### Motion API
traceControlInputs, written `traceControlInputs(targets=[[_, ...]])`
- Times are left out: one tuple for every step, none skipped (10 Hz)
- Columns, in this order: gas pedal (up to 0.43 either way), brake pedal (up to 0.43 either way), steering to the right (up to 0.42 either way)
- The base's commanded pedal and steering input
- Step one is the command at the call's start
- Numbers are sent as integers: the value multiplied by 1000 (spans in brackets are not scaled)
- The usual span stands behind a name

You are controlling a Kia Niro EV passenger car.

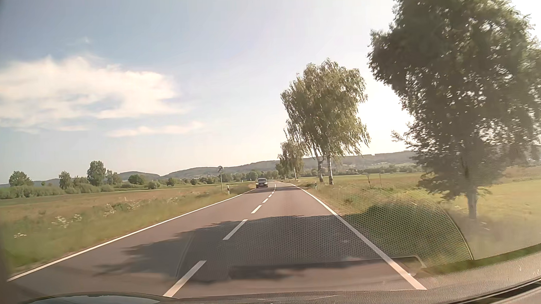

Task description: Follow the waypoints while adhering to traffic rules and regulations

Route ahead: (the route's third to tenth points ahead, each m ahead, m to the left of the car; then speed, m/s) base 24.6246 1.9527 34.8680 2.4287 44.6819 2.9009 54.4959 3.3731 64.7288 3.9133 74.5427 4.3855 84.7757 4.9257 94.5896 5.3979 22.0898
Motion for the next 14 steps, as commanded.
traceControlInputs(targets=[[220,0,-7],[220,0,-8],[220,0,-8],[220,0,-8],[220,0,-8],[220,0,-7],[220,0,-6],[228,0,-6],[228,0,-6],[228,0,-6],[228,0,-6],[228,0,-6],[228,0,-6],[228,0,-6]])
